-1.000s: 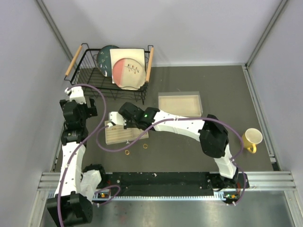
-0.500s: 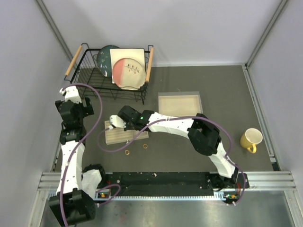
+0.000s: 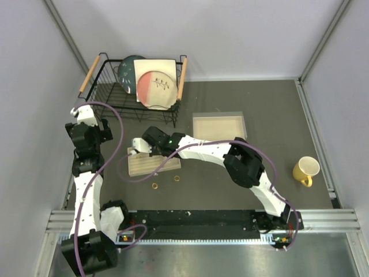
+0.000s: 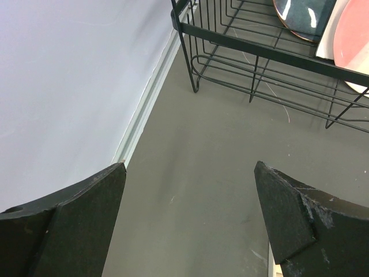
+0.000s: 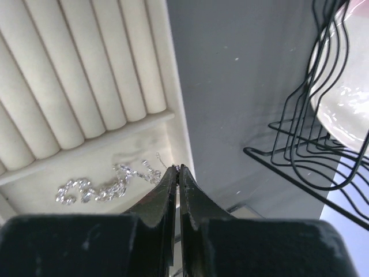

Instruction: Organize the mixed jewelry

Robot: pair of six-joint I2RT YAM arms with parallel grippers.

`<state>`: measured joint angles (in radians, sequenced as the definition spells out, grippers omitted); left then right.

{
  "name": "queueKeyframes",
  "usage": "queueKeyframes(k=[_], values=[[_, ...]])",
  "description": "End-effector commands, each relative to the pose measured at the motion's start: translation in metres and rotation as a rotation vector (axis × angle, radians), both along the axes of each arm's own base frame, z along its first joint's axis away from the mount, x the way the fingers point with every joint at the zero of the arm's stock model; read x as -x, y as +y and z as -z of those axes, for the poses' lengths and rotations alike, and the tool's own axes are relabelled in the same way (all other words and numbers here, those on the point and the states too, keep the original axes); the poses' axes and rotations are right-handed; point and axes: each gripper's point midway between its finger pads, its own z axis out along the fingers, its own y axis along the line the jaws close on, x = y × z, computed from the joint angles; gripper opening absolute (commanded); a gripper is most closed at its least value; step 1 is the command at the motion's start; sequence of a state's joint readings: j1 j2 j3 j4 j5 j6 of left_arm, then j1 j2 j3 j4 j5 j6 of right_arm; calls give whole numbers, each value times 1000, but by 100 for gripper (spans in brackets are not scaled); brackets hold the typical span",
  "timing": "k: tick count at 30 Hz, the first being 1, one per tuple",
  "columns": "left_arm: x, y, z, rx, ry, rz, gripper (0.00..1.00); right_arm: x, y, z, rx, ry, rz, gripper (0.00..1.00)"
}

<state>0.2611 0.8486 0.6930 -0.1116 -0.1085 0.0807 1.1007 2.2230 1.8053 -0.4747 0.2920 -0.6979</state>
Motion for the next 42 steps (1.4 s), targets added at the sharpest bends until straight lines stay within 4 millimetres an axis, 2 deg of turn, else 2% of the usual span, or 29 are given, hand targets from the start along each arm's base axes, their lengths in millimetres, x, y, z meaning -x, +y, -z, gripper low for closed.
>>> queueKeyframes(k=[1,13,18,22,29,34,35,36,38,40,42], values=[[-3,2,-15,-18,-65,3,99,-19,14,-13,-45,-59,12,0],[-2,5,-15,-27,-65,3,99,-16,12,-1,-27,-43,3,4],[-1,4,-13,-22,-62,5,99,-17,10,4,-16,-40,6,12],[-1,6,-14,-23,-61,-1,99,-18,8,2,-15,-47,16,24],[-1,8,-20,-17,-75,-5,99,-17,3,-23,-56,-67,47,29],[-1,5,-26,-6,-85,18,99,-8,-12,-56,-108,-69,64,29],[-2,3,-28,-2,-88,28,99,-3,-17,-55,-107,-57,70,30],[-2,2,-29,-5,-88,38,99,-1,-22,-70,-135,-61,77,30],[-4,-8,-28,7,-88,98,99,9,-32,-70,-140,-28,86,31],[-3,-21,-27,15,-81,167,99,21,-40,-84,-165,9,79,32],[-3,-30,-27,10,-77,222,99,33,-49,-82,-169,61,89,34]])
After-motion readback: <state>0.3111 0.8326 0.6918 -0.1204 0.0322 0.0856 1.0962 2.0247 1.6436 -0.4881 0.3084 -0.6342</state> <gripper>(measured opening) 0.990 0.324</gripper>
